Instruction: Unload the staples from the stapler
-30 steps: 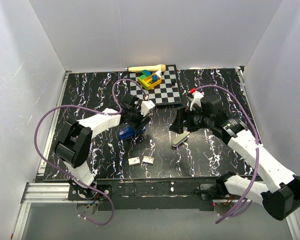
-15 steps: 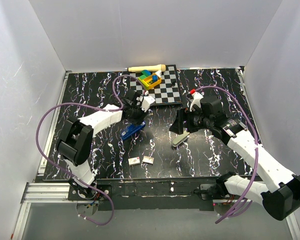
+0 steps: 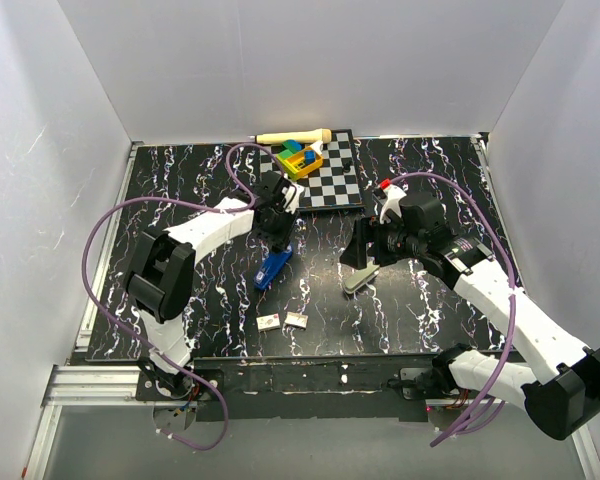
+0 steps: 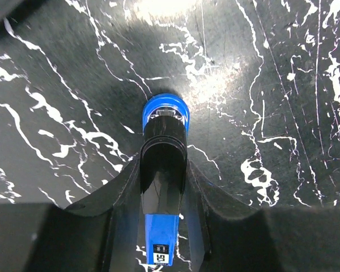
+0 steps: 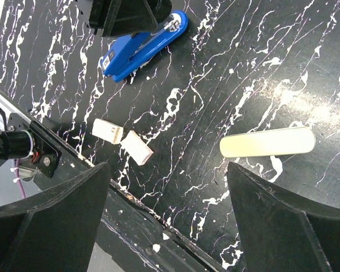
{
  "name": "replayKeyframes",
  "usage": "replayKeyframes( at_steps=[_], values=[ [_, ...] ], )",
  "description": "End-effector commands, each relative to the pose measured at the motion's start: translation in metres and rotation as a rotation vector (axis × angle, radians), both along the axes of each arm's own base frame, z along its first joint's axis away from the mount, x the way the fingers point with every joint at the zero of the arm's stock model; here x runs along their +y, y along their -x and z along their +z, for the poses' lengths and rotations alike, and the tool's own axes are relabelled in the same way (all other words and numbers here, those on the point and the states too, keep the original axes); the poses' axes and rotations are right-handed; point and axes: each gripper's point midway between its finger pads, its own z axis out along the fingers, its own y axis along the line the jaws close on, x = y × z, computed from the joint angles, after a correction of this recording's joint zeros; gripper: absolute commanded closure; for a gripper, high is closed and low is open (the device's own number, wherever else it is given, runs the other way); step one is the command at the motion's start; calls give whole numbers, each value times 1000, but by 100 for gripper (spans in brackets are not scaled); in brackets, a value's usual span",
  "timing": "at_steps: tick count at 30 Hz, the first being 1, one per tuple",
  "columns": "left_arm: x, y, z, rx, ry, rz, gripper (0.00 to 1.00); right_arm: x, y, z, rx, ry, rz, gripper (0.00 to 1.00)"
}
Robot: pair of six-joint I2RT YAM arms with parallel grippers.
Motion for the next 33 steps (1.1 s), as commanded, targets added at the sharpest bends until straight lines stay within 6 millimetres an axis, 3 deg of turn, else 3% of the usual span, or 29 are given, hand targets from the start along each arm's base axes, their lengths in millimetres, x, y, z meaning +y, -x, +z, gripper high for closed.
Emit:
replayKeyframes(
  at_steps=[1,8,14,23,33],
  values=[
    [-5,8,-1,22,17,109,91,2,0,9,-15,-9,1,9],
    [-5,5,1,-29,2,129,54,-1,3,9,-12,4,4,9],
    [-3,7,-2,-55,-51,108,39,-1,3,8,-7,10,6,9],
    [-4,10,-6,-94,-85,81,38,-1,5,7,-4,5,5,9],
    [-2,8,-6,-128,-115,68,50,2,5,4,6,1,8,9]
  ],
)
